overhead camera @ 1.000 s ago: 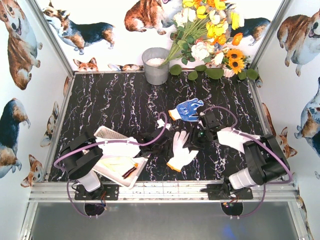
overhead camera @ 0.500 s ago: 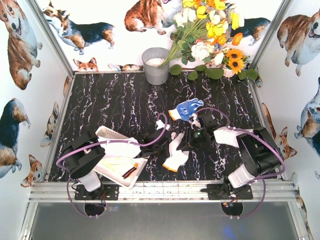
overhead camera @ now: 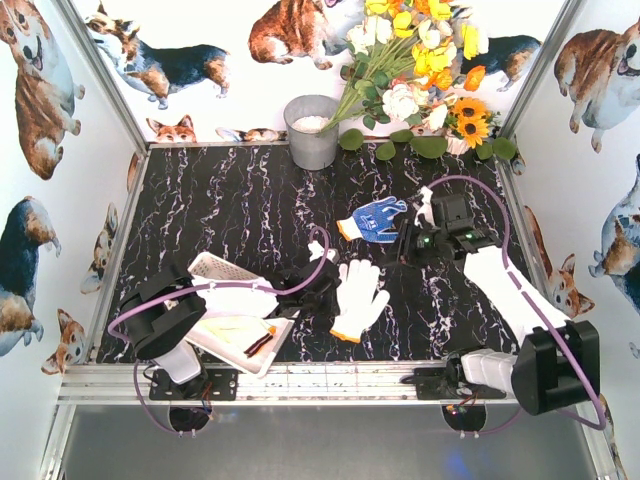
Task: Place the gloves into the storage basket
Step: Adjust the glove at the center of the board.
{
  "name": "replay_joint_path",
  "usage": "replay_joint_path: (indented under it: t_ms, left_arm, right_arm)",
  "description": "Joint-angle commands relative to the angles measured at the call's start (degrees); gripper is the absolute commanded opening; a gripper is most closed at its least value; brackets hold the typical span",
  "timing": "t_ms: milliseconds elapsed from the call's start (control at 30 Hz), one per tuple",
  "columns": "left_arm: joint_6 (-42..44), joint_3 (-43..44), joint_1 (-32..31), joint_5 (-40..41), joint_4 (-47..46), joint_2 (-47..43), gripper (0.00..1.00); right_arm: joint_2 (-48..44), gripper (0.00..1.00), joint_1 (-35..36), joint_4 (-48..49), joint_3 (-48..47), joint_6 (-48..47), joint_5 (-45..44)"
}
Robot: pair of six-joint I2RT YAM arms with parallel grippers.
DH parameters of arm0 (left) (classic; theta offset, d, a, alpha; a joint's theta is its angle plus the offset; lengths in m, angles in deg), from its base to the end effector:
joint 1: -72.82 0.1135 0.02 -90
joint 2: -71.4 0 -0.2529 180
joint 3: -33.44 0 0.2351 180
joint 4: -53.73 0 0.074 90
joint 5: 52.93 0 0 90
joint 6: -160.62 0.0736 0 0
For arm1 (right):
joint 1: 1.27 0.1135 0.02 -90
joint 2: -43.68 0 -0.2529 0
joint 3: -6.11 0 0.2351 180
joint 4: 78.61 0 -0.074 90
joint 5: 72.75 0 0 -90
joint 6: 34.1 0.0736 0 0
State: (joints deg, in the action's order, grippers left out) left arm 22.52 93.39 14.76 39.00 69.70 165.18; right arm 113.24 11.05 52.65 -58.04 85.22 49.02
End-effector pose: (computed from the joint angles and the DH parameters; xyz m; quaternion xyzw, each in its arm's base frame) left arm 0.1752 -0.2764 0.1223 0.0757 0.9359 -0.2652 0.2191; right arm 0.2318 0.0903 0.2176 0.0520 0.9175 0.3486 0.1841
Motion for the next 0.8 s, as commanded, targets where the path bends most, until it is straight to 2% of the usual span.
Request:
replay_joint_path:
  t_ms: [0, 100, 233, 367, 567, 767]
  left_arm:
    - [-1.81, -0.91, -0.38, -1.66, -1.62, -0.95, 0.00]
    - [-1.91, -1.20, -0.35, -1.29, -1.21, -1.47, 0.00]
    - [-1.30, -0.50, -0.37, -0.90, 0.17, -2.74, 0.26]
    - [0.58, 2.57, -0.70, 1.22, 3.99, -4.83, 0.40]
    - [2.53, 5.06, -1.90, 6.59, 7.66, -7.32, 0.40]
    - [2.13, 4.14, -2.55, -1.40, 1.84, -3.12, 0.29]
  right_arm:
    - [-1.90, 0.26, 0.07, -8.24, 0.80, -1.20, -9.63]
    - [-3.08, 0.31, 0.12, -6.37, 3.94, 1.71, -7.45]
    - [-4.56, 0.34, 1.96, -1.52, 9.23, 6.39, -3.84]
    - [-4.61, 0.33, 7.69, 0.35, 11.31, 9.90, -6.77]
    - [-4.11, 0.25, 10.09, 8.45, 15.62, 15.74, -8.00]
    - [-0.01, 0.18, 10.18, 11.74, 15.55, 15.41, -9.19]
